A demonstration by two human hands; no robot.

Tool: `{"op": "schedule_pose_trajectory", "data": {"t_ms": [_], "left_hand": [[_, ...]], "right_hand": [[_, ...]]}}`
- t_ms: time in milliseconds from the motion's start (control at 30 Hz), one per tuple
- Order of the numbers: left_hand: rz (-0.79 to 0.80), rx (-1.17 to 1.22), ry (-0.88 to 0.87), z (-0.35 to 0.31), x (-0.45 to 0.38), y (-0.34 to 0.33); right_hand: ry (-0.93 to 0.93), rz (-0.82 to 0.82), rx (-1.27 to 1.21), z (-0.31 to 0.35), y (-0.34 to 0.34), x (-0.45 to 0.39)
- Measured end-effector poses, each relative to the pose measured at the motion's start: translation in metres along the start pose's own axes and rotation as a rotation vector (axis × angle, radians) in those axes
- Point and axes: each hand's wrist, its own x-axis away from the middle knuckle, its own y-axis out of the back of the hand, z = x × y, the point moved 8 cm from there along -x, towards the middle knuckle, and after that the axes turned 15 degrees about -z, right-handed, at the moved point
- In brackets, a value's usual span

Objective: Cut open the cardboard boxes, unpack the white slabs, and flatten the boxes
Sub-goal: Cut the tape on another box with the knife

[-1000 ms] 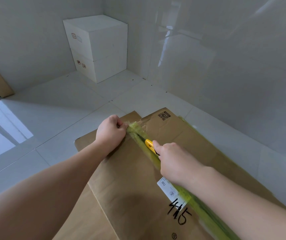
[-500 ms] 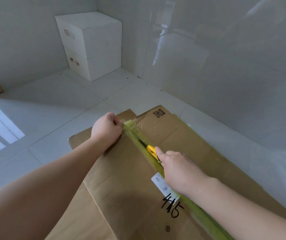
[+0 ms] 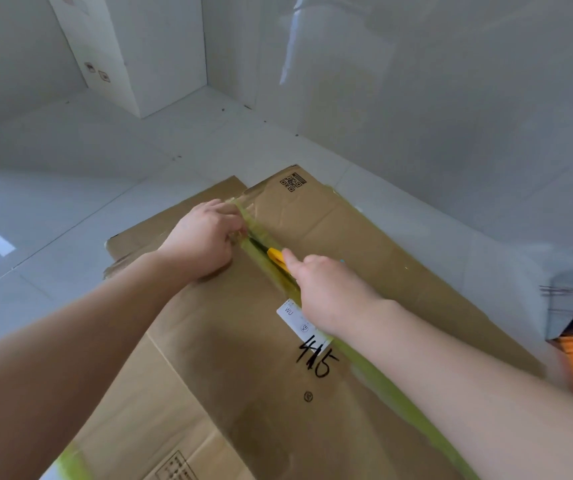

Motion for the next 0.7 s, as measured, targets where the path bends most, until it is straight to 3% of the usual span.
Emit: {"op": "schedule_pose_trajectory", "data": {"t_ms": [233, 700], "left_hand": [[0.178, -0.125, -0.088, -0.012, 0.014, -0.018], [0.186, -0.153, -0.079, -0.02, 0.015, -0.022]], "right_hand": [[-0.019, 0.047, 0.033, -0.003, -0.001, 0.012], [-0.054, 0.074, -0.046, -0.018, 0.0, 0.039]]}}
